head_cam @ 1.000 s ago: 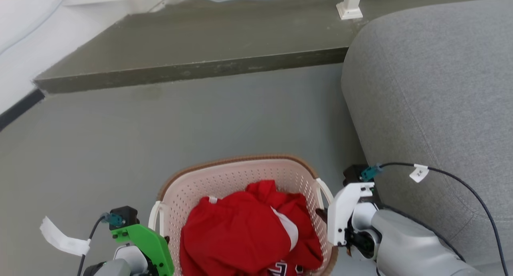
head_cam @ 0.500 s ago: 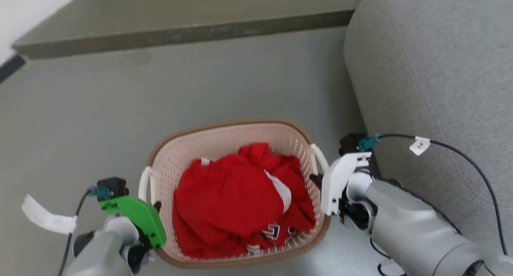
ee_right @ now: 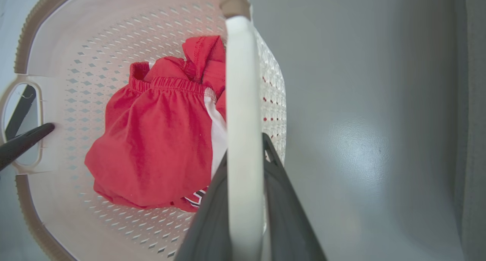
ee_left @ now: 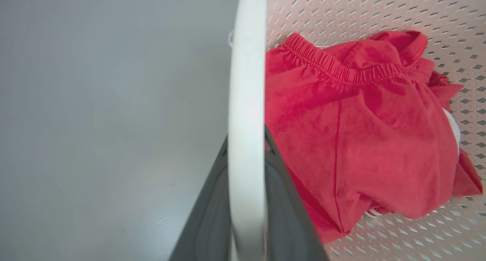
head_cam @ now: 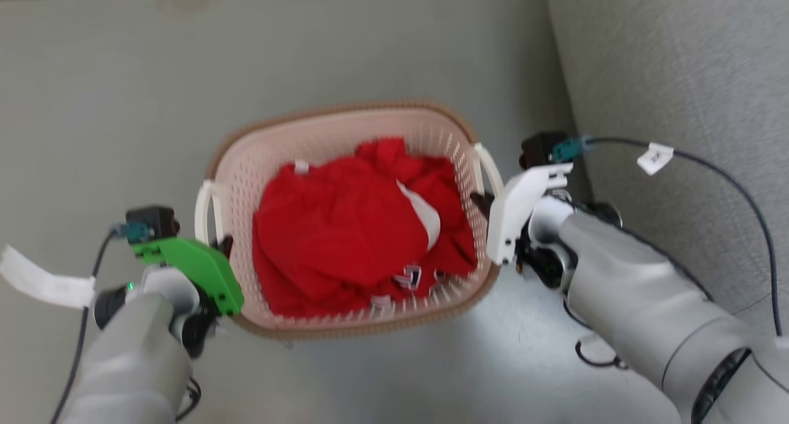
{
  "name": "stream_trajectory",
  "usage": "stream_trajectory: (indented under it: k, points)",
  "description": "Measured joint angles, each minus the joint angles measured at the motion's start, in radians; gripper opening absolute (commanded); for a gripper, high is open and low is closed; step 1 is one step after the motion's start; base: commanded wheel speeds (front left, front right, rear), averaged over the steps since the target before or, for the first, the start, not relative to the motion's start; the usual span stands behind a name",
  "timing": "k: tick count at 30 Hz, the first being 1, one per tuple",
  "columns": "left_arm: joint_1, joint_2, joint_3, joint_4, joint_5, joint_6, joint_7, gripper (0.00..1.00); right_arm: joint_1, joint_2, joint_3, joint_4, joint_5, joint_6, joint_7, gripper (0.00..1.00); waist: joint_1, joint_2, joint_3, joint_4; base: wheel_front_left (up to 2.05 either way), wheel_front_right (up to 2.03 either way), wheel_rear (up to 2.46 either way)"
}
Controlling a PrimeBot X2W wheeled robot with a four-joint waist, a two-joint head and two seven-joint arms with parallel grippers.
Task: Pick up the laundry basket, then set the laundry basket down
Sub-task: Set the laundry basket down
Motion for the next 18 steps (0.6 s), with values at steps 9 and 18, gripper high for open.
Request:
stream_trajectory:
  k: [9,18]
  points:
    - [-0.112,0.012,0.008,-0.016,0.011,0.002,-0.038,0.00,-0.112,-0.002,-0.014,0.005,-0.012,-0.007,-0.050,0.00,0.0000,0.0000,0.140,0.008,0.00,0.00,0.00]
    - [-0.184,0.015,0.011,-0.016,0.034,0.002,-0.067,0.00,-0.176,-0.002,-0.018,0.015,-0.012,-0.007,-0.085,0.00,0.0001,0.0000,0.257,0.018,0.00,0.00,0.00]
